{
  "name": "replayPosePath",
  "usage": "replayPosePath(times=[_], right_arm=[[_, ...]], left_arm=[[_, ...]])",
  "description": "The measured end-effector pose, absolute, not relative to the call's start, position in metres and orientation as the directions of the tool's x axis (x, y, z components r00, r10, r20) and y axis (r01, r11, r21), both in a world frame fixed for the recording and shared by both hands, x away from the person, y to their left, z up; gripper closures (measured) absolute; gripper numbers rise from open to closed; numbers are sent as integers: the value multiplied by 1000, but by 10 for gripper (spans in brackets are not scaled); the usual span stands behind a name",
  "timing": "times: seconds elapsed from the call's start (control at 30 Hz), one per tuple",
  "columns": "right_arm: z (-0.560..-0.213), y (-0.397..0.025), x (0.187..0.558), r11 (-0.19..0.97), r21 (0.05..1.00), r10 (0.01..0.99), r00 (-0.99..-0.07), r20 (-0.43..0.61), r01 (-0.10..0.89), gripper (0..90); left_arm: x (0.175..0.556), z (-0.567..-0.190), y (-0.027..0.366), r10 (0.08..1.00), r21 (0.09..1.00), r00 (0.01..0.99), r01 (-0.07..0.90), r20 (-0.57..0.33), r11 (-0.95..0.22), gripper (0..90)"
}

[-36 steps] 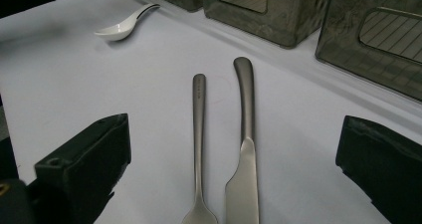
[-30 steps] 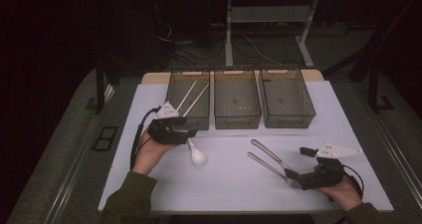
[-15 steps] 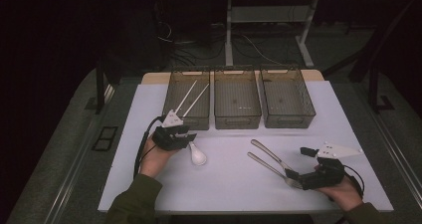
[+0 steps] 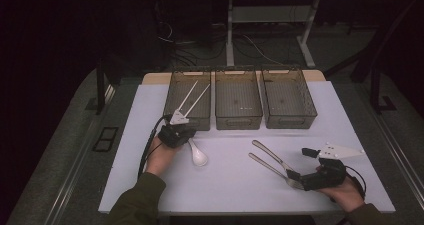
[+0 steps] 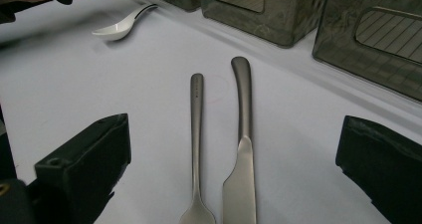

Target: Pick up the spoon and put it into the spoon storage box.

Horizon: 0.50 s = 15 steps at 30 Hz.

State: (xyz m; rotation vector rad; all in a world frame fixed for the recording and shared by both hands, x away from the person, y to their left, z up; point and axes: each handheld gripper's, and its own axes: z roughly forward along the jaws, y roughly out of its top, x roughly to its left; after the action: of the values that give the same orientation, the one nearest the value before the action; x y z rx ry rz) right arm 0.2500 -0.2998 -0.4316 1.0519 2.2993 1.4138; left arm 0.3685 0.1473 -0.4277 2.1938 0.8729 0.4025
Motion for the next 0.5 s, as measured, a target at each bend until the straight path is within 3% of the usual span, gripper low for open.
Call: replayPosePath(times=[0.5], right_arm=[[-432,-300,250,269,847,689,-706,164,459,9]], left_arm=[[379,-440,148,697,685,716,495,27,-535,888]])
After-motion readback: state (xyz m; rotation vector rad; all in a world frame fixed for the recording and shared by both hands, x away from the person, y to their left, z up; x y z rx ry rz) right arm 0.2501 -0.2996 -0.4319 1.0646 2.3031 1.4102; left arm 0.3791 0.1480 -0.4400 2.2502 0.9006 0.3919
